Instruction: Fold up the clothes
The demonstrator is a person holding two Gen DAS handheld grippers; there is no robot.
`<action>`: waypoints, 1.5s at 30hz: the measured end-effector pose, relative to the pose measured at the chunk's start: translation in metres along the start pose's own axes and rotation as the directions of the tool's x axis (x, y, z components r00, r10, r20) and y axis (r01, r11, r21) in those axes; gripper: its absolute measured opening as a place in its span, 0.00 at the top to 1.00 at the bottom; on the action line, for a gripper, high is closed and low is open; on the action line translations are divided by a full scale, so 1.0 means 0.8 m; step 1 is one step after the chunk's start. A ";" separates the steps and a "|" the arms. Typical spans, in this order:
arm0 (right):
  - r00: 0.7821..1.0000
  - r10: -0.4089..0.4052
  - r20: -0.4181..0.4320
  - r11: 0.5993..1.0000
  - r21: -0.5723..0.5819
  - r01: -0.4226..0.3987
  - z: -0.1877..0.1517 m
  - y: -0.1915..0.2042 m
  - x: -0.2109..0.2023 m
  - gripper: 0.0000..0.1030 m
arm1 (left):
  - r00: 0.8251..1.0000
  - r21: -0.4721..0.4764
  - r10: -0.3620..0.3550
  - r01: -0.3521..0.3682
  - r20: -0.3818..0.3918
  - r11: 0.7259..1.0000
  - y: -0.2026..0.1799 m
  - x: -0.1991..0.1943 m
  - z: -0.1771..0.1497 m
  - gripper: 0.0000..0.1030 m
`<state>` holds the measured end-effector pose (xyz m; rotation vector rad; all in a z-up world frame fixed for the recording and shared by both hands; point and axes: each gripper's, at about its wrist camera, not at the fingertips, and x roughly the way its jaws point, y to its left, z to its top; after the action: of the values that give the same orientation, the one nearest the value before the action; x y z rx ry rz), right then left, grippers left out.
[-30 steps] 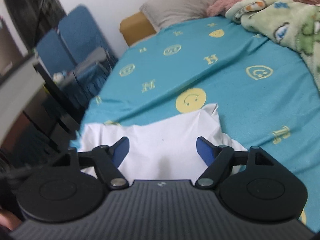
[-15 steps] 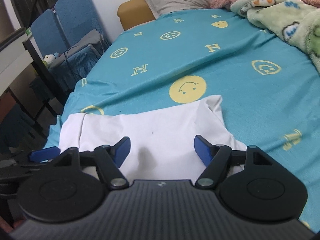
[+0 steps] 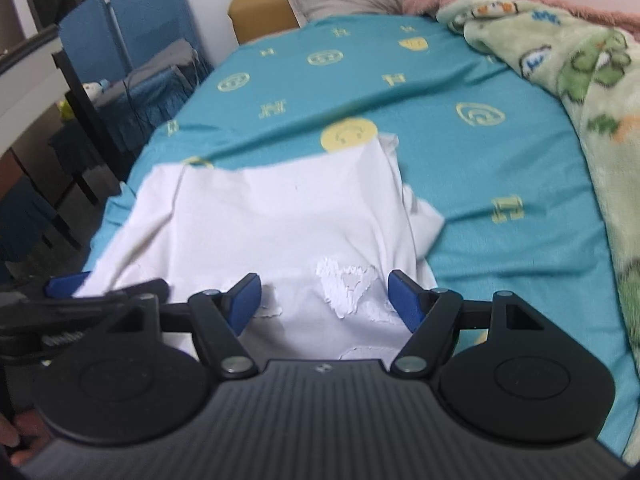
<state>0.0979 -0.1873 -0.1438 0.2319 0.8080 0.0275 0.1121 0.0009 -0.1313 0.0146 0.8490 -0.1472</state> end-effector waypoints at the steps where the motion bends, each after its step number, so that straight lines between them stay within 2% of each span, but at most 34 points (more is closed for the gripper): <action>1: 1.000 -0.001 -0.006 1.000 0.004 0.001 -0.002 -0.001 0.002 0.31 | 1.000 -0.013 -0.007 0.007 0.002 1.000 0.002 -0.007 0.001 0.14; 6: 1.000 0.005 -0.016 1.000 0.022 -0.005 -0.003 -0.004 0.003 0.31 | 0.996 -0.136 -0.076 0.081 0.046 0.987 0.012 -0.055 -0.005 0.14; 9: 1.000 0.004 -0.018 1.000 0.018 -0.004 -0.004 -0.003 0.004 0.31 | 0.984 -0.218 -0.164 0.176 0.069 0.960 0.022 -0.080 -0.011 0.13; 12: 1.000 0.002 -0.018 1.000 0.015 -0.002 -0.005 -0.002 0.003 0.31 | 0.970 -0.269 -0.236 0.241 0.051 0.933 0.025 -0.087 -0.016 0.12; 15: 1.000 0.004 -0.019 1.000 0.017 -0.004 -0.005 -0.003 0.004 0.31 | 0.962 -0.334 -0.271 0.248 -0.026 0.910 0.030 -0.069 -0.025 0.12; 18: 1.000 0.004 -0.020 1.000 0.018 -0.004 -0.005 -0.003 0.004 0.31 | 0.957 -0.423 -0.277 0.215 -0.090 0.880 0.044 -0.036 -0.034 0.12; 24: 1.000 0.007 -0.021 1.000 0.017 -0.007 -0.005 -0.002 0.007 0.30 | 0.948 -0.596 -0.312 0.217 -0.059 0.773 0.070 0.004 -0.035 0.09; 29: 1.000 0.006 -0.024 1.000 0.027 -0.005 -0.005 -0.003 0.008 0.31 | 0.945 -0.582 -0.328 0.255 -0.020 0.772 0.071 -0.015 -0.039 0.09; 34: 1.000 0.004 -0.025 1.000 0.027 -0.004 -0.005 -0.002 0.008 0.31 | 0.917 -0.541 -0.372 0.242 -0.143 0.805 0.054 -0.014 -0.049 0.10; 37: 1.000 0.005 -0.026 1.000 0.026 -0.004 -0.004 -0.003 0.008 0.31 | 0.928 -0.531 -0.333 0.199 -0.168 0.823 0.052 -0.002 -0.053 0.10; 41: 1.000 0.006 -0.025 1.000 0.029 -0.005 -0.004 -0.004 0.008 0.31 | 0.942 -0.560 -0.310 0.188 -0.130 0.807 0.062 0.007 -0.047 0.10; 45: 1.000 0.008 -0.024 0.999 0.039 -0.007 -0.005 -0.005 0.008 0.31 | 0.955 -0.565 -0.280 0.179 -0.096 0.805 0.066 0.001 -0.044 0.10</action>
<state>0.0995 -0.1899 -0.1518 0.2718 0.8319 0.0215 0.0935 0.0560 -0.1581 -0.6354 1.0455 -0.1258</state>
